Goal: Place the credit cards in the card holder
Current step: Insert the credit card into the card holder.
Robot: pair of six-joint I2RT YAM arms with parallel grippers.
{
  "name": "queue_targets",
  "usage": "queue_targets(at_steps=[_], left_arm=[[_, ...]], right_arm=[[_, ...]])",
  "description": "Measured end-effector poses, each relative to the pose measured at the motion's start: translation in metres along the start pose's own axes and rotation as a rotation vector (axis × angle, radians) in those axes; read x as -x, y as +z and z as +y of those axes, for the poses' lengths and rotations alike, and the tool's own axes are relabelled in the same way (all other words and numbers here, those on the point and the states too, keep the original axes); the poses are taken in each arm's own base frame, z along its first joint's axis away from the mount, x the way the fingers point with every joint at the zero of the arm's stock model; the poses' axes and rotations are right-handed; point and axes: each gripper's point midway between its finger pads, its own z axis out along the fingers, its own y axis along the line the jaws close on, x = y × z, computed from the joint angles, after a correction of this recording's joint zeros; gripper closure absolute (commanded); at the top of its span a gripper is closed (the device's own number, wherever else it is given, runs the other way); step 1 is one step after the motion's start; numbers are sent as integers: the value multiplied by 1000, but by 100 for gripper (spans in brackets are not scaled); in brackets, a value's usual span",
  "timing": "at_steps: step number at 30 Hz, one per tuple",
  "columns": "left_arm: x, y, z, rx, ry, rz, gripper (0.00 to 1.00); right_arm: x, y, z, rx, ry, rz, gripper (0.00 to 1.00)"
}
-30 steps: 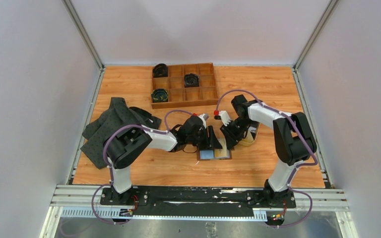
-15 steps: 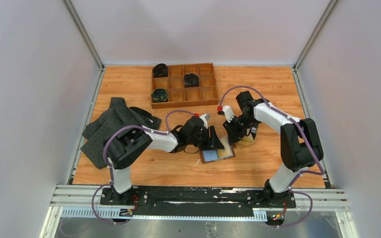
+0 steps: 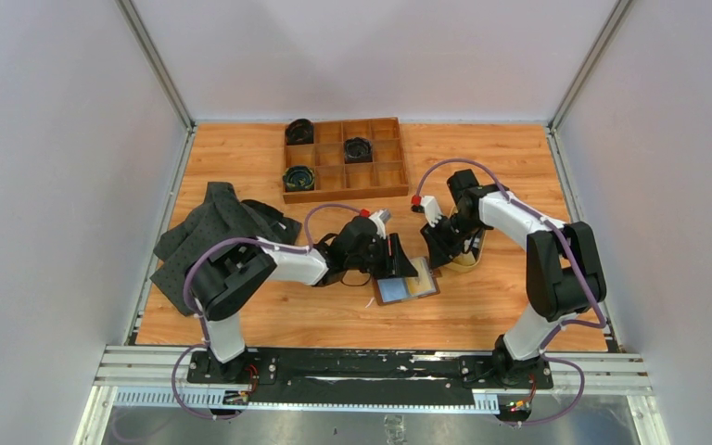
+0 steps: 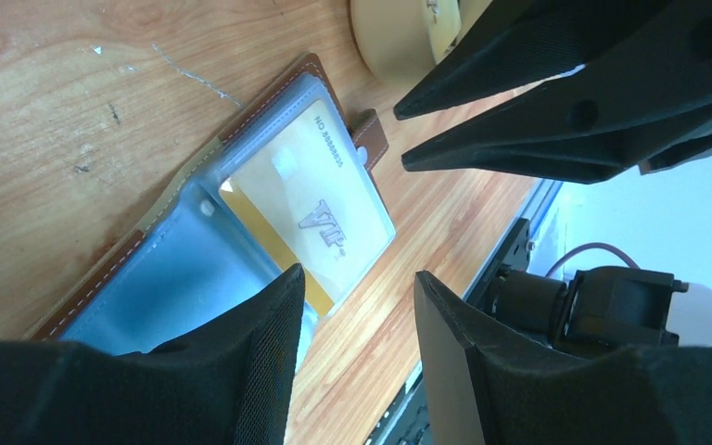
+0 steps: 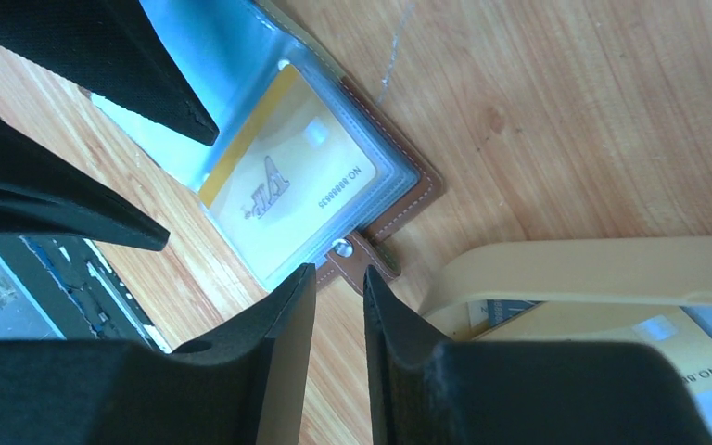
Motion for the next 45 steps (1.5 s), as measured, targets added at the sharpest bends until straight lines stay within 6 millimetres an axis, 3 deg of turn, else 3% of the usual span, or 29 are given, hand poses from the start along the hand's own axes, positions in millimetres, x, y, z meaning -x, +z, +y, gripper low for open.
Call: queue_targets(at_steps=[8, 16, 28, 29, 34, 35, 40, 45], left_arm=[[5, -21, -12, -33, 65, -38, 50], [18, -70, -15, -47, 159, -161, 49], [24, -122, 20, 9, 187, -305, 46], [25, -126, 21, 9, 190, -315, 45], [34, -148, 23, -1, 193, -405, 1], [35, -152, 24, 1, 190, -424, 0], [37, -166, 37, 14, 150, -481, 2], [30, -156, 45, 17, 108, -440, 24]], right_arm=[[7, -2, 12, 55, -30, -46, 71], [25, -22, 33, 92, -137, -165, 74], [32, -30, 73, 146, -370, -298, 77], [33, -29, 77, 150, -407, -302, 77], [35, -19, 96, 184, -626, -308, 75], [35, -17, 99, 189, -671, -307, 75], [38, -8, 107, 212, -828, -299, 86], [43, 14, 100, 232, -851, -230, 91]])
